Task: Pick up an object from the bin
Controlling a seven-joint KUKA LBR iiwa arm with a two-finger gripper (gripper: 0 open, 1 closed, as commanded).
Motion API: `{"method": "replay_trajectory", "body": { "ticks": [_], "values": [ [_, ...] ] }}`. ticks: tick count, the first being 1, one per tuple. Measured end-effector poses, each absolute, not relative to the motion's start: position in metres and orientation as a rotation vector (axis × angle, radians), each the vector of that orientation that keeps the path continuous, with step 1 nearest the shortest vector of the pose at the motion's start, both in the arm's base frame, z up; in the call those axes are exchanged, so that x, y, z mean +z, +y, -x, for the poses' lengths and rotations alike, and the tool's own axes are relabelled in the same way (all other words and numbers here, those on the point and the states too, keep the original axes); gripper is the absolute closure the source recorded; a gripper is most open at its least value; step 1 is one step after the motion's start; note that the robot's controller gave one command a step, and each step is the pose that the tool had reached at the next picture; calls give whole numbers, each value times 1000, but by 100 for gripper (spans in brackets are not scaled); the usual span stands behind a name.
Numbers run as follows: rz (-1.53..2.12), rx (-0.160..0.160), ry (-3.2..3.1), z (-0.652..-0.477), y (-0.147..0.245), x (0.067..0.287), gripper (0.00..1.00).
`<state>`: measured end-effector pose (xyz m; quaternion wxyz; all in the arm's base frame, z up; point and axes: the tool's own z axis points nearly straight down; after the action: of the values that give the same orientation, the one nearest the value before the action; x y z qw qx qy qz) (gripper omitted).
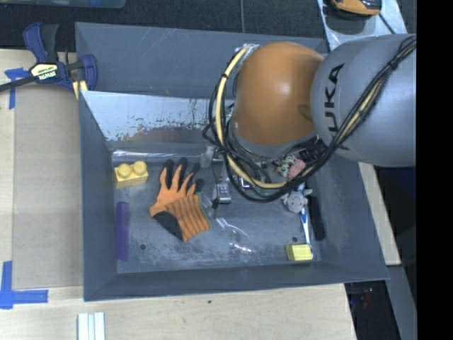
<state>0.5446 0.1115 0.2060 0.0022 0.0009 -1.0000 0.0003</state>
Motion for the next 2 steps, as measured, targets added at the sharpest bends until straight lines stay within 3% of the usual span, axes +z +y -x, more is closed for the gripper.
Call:
{"method": "replay_trajectory", "body": {
  "ticks": [1, 2],
  "values": [
    [1, -1, -3145, -546, 111, 210, 0],
    [150, -2, -3141, -520, 130, 106, 0]
  ]
}}
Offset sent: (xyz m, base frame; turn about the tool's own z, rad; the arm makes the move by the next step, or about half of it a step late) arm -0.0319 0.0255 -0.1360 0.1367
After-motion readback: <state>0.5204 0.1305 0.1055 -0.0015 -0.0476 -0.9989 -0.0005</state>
